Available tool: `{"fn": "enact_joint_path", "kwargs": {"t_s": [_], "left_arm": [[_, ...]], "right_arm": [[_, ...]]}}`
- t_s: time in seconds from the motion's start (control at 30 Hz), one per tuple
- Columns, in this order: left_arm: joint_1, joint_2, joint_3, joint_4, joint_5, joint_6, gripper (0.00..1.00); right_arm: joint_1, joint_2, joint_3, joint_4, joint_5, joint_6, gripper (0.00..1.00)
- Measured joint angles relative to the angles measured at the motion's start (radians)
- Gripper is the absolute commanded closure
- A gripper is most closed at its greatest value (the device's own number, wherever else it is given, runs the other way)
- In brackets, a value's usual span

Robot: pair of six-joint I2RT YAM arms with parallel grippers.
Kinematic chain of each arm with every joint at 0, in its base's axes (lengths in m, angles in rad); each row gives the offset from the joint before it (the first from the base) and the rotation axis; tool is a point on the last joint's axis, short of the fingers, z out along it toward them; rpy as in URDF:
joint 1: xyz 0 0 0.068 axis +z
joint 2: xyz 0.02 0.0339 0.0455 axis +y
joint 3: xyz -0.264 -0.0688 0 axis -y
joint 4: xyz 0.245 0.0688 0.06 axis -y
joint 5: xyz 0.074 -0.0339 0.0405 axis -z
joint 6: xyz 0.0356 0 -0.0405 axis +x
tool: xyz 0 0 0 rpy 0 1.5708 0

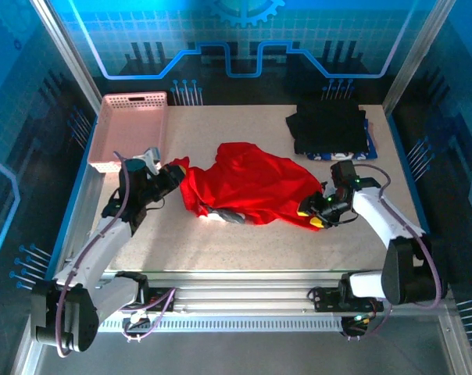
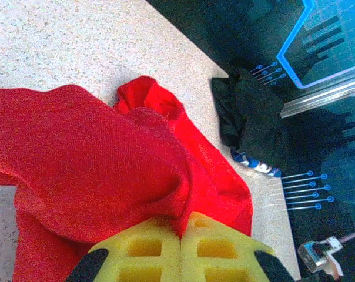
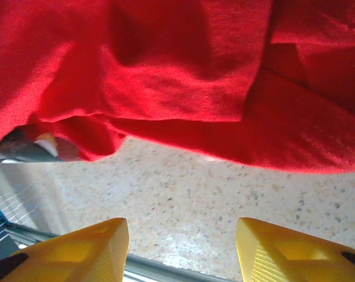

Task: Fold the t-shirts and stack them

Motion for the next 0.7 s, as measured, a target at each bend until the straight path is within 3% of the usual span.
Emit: {"fn": "enact_joint_path", "kwargs": {"t_s": [0.27, 0.37, 0.53, 0.7], "left_arm": [[0.000, 0.002, -0.049, -0.001, -0.023, -0.006, 0.96], [0.000, 0.002, -0.064, -0.001, -0.028, -0.016, 0.96], [0.000, 0.001, -0.071, -0.004, -0.037, -0.023, 0.96], [0.000, -0.008, -0.069, -0.016, -0.043, -0.023, 0.96]], "right_arm": [[0.024, 0.134, -0.013, 0.110, 0.040, 0.045, 0.56], [0.026, 0.169, -0.030, 0.166, 0.061, 0.077, 0.66], [0.030, 0.230, -0.010, 0.220, 0.121, 0.108, 1.00], [0.029, 0.203, 0.102, 0.210, 0.193, 0.097, 1.00]]}}
